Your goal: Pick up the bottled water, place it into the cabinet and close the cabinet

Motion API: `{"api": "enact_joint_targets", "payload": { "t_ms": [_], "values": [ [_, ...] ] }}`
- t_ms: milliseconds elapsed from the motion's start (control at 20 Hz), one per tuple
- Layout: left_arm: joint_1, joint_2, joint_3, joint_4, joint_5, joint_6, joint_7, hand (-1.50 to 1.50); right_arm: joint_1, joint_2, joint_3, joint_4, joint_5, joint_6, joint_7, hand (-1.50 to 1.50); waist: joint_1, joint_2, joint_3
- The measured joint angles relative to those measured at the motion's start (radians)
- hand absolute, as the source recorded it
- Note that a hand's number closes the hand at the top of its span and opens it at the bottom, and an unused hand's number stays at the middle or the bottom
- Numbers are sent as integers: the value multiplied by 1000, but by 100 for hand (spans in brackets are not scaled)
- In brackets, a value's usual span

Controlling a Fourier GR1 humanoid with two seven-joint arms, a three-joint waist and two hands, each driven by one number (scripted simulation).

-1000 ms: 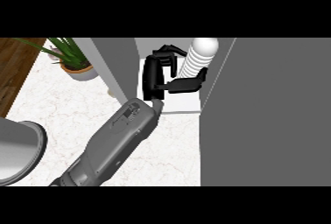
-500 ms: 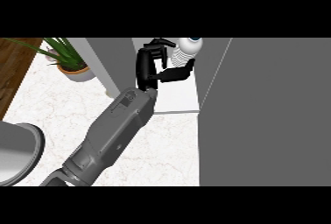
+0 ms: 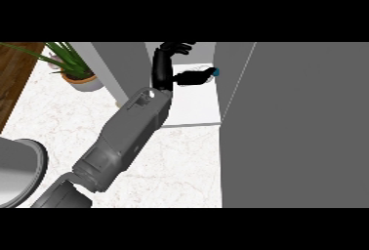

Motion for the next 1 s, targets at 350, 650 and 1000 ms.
{"api": "enact_joint_targets", "payload": {
  "t_ms": [350, 650, 1000],
  "values": [
    [-67, 3, 43, 120, -10, -31, -23, -150, -26, -4, -5, 3, -7, -4, 10, -150, 0, 3, 0],
    [-100, 12, 90, 119, 9, -102, -61, -150, -11, -12, -23, 2, -14, 12, 2, -150, 5, -1, 0],
    [-64, 2, 102, 13, 61, -210, -85, -150, -1, -14, -44, 3, -23, 25, -6, -150, 19, -10, 0]
  ]
}}
